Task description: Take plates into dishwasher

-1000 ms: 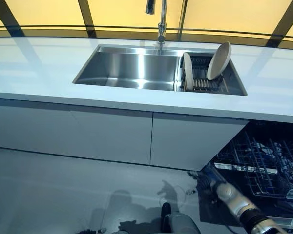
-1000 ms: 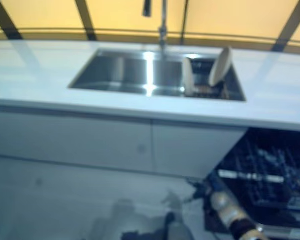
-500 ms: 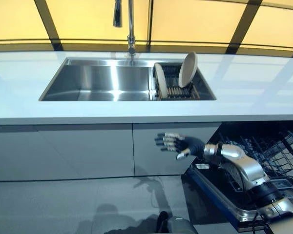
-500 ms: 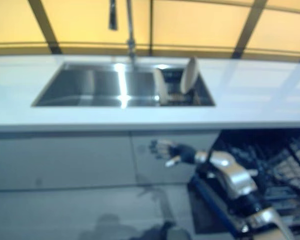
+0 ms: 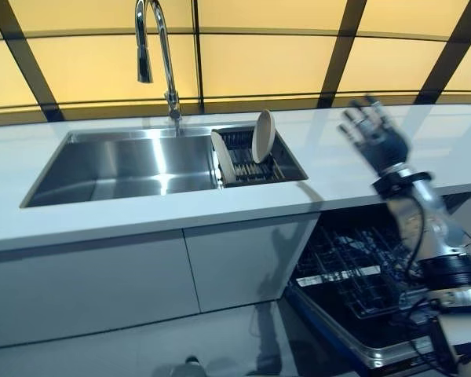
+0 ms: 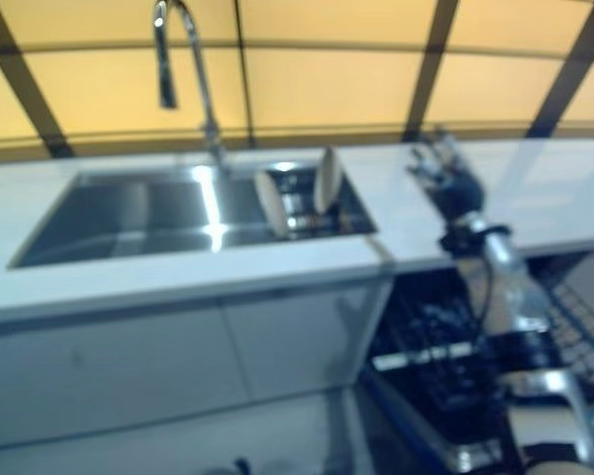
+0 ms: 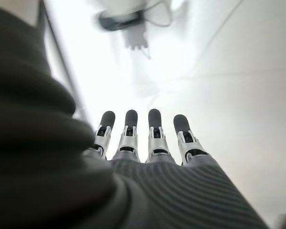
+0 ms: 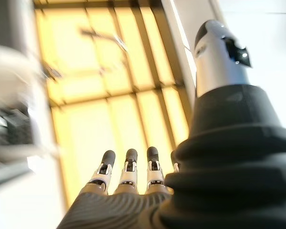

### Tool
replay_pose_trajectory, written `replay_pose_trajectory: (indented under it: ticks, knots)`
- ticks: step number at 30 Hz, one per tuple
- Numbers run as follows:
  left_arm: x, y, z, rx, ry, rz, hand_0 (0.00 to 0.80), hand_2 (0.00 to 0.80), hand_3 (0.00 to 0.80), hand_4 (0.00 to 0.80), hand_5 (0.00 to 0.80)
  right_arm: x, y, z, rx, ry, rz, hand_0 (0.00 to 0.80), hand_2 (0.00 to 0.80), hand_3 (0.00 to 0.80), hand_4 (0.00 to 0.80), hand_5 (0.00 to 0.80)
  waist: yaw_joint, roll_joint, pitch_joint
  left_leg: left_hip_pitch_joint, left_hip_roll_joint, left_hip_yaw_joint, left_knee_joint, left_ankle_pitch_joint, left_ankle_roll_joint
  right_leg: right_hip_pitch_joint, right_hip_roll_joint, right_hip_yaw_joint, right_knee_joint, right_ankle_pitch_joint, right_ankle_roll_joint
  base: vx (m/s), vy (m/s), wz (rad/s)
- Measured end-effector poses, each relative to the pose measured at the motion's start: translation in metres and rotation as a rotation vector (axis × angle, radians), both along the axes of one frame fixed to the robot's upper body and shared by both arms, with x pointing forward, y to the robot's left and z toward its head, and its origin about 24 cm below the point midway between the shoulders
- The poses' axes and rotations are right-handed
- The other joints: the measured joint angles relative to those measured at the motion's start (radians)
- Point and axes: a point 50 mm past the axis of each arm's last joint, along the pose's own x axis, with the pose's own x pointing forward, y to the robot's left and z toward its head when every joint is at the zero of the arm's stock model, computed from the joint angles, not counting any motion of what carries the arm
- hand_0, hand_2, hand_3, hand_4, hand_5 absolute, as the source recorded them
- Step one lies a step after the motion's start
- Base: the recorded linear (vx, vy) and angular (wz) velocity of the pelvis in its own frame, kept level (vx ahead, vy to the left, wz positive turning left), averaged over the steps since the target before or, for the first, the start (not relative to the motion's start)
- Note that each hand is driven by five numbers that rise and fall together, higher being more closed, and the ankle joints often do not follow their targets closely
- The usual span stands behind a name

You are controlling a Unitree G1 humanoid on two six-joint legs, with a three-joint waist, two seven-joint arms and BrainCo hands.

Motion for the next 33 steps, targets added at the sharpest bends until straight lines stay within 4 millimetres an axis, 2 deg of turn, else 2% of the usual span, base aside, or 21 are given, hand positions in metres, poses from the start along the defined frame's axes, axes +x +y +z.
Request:
replay_pose_trajectory:
  ticks: [2, 4, 7, 11, 13, 15, 19, 21, 22, 24, 25, 26, 28, 31, 33]
  knots:
    - [0.013, 0.003, 0.004, 0.010, -0.041, -0.015, 0.000, 0.000, 0.000, 0.000, 0.000, 0.005, -0.009, 0.015, 0.041, -0.020, -0.077, 0.000, 0.000, 0.000, 0.000, 0.000, -0.012, -0.012, -0.006, 0.003, -0.027, -0.004, -0.025, -0.002, 0.016, -0.011, -0.020, 0.046, 0.019, -0.011, 0.020, 0.065, -0.019, 0.20]
    - [0.015, 0.003, 0.004, 0.008, -0.044, -0.021, 0.000, 0.000, 0.000, 0.000, 0.000, 0.006, -0.016, 0.029, 0.065, -0.053, -0.158, 0.000, 0.000, 0.000, 0.000, 0.000, -0.009, -0.026, -0.015, 0.001, -0.045, -0.004, -0.037, -0.004, 0.019, -0.022, -0.033, 0.082, 0.034, -0.024, 0.035, 0.040, -0.009, 0.19]
    - [0.009, 0.002, 0.002, 0.005, -0.015, -0.033, 0.000, 0.000, 0.000, 0.000, 0.000, 0.010, -0.023, 0.041, 0.111, -0.063, -0.261, 0.000, 0.000, 0.000, 0.000, 0.000, -0.005, -0.045, -0.028, -0.010, -0.054, -0.001, -0.041, -0.005, 0.021, -0.031, -0.041, 0.089, 0.032, -0.037, 0.042, 0.049, 0.015, 0.14]
    - [0.001, -0.002, -0.001, -0.012, 0.016, -0.034, 0.000, 0.000, 0.000, 0.000, 0.000, 0.012, -0.043, 0.071, 0.180, -0.078, -0.441, 0.000, 0.000, 0.000, 0.000, 0.000, 0.046, -0.055, -0.034, -0.011, -0.059, 0.000, -0.040, -0.004, 0.027, -0.028, -0.041, 0.088, 0.026, -0.039, 0.041, 0.060, 0.064, 0.04]
    - [-0.004, -0.004, -0.002, -0.017, 0.028, -0.033, 0.000, 0.000, 0.000, 0.000, 0.000, 0.015, -0.040, 0.083, 0.174, -0.092, -0.462, 0.000, 0.000, 0.000, 0.000, 0.000, 0.048, -0.055, -0.034, -0.010, -0.065, -0.006, -0.040, -0.003, 0.028, -0.017, -0.042, 0.088, 0.015, -0.041, 0.044, 0.049, 0.110, 0.12]
    - [-0.002, -0.004, -0.002, -0.019, 0.021, -0.033, 0.000, 0.000, 0.000, 0.000, 0.000, 0.018, -0.035, 0.094, 0.103, -0.097, -0.497, 0.000, 0.000, 0.000, 0.000, 0.000, 0.071, -0.056, -0.034, -0.001, -0.069, -0.005, -0.042, -0.004, 0.028, -0.012, -0.045, 0.087, 0.009, -0.042, 0.046, 0.051, 0.139, 0.03]
    - [0.012, -0.006, -0.001, -0.019, -0.011, -0.066, 0.000, 0.000, 0.000, 0.000, 0.000, 0.023, -0.044, 0.093, 0.059, -0.026, -0.565, 0.000, 0.000, 0.000, 0.000, 0.000, 0.077, -0.060, -0.033, 0.005, -0.087, -0.020, -0.042, -0.013, 0.037, 0.009, -0.058, 0.086, 0.011, -0.056, 0.061, 0.069, 0.140, 0.21]
    - [0.017, -0.008, 0.000, -0.019, -0.011, -0.096, 0.000, 0.000, 0.000, 0.000, 0.000, 0.024, -0.052, 0.087, 0.039, 0.030, -0.597, 0.000, 0.000, 0.000, 0.000, 0.000, 0.073, -0.070, -0.029, 0.008, -0.106, -0.026, -0.049, -0.038, 0.048, -0.005, -0.086, 0.075, 0.069, -0.085, 0.077, 0.098, 0.142, 0.25]
    - [0.020, -0.010, 0.000, -0.024, -0.016, -0.115, 0.000, 0.000, 0.000, 0.000, 0.000, 0.022, -0.061, 0.084, 0.027, 0.067, -0.632, 0.000, 0.000, 0.000, 0.000, 0.000, 0.067, -0.074, -0.026, 0.023, -0.121, -0.028, -0.064, -0.035, 0.054, -0.022, -0.110, 0.080, 0.141, -0.110, 0.095, 0.182, 0.103, 0.31]
    - [0.024, -0.012, 0.000, -0.024, -0.014, -0.161, 0.000, 0.000, 0.000, 0.000, 0.000, 0.020, -0.074, 0.072, -0.051, 0.153, -0.720, 0.000, 0.000, 0.000, 0.000, 0.000, 0.054, -0.055, -0.013, 0.060, -0.115, -0.048, -0.103, -0.014, 0.080, -0.094, -0.130, 0.111, 0.328, -0.102, 0.107, 0.180, -0.036, 0.34]
    - [0.024, -0.011, 0.001, -0.021, -0.008, -0.170, 0.000, 0.000, 0.000, 0.000, 0.000, 0.020, -0.078, 0.066, -0.105, 0.200, -0.761, 0.000, 0.000, 0.000, 0.000, 0.000, 0.038, -0.053, -0.007, 0.074, -0.110, -0.065, -0.115, -0.004, 0.089, -0.129, -0.139, 0.127, 0.373, -0.112, 0.124, 0.152, -0.137, 0.41]
    - [0.024, -0.009, 0.001, -0.019, 0.002, -0.169, 0.000, 0.000, 0.000, 0.000, 0.000, 0.019, -0.082, 0.063, -0.150, 0.231, -0.790, 0.000, 0.000, 0.000, 0.000, 0.000, 0.026, -0.057, -0.006, 0.076, -0.111, -0.076, -0.116, -0.004, 0.089, -0.140, -0.142, 0.151, 0.324, -0.109, 0.133, 0.140, -0.157, 0.39]
    - [0.025, -0.004, 0.003, -0.007, 0.013, -0.164, 0.000, 0.000, 0.000, 0.000, 0.000, 0.019, -0.082, 0.067, -0.204, 0.253, -0.815, 0.000, 0.000, 0.000, 0.000, 0.000, 0.013, -0.068, 0.005, 0.076, -0.108, -0.087, -0.119, -0.004, 0.089, -0.151, -0.141, 0.183, 0.142, -0.074, 0.167, 0.121, -0.168, 0.12]
    - [0.033, -0.001, 0.006, 0.002, 0.008, -0.158, 0.000, 0.000, 0.000, 0.000, 0.000, 0.020, -0.080, 0.085, -0.210, 0.227, -0.824, 0.000, 0.000, 0.000, 0.000, 0.000, 0.009, -0.082, 0.043, 0.076, -0.099, -0.104, -0.120, -0.006, 0.088, -0.178, -0.141, 0.186, -0.022, 0.028, 0.206, 0.088, -0.119, 0.16]
    - [0.032, 0.000, 0.007, 0.000, 0.003, -0.125, 0.000, 0.000, 0.000, 0.000, 0.000, 0.019, -0.082, 0.086, -0.204, 0.234, -0.833, 0.000, 0.000, 0.000, 0.000, 0.000, 0.012, -0.105, 0.037, 0.080, -0.106, -0.112, -0.123, -0.014, 0.073, -0.161, -0.142, 0.192, -0.045, 0.039, 0.211, 0.098, -0.100, 0.42]
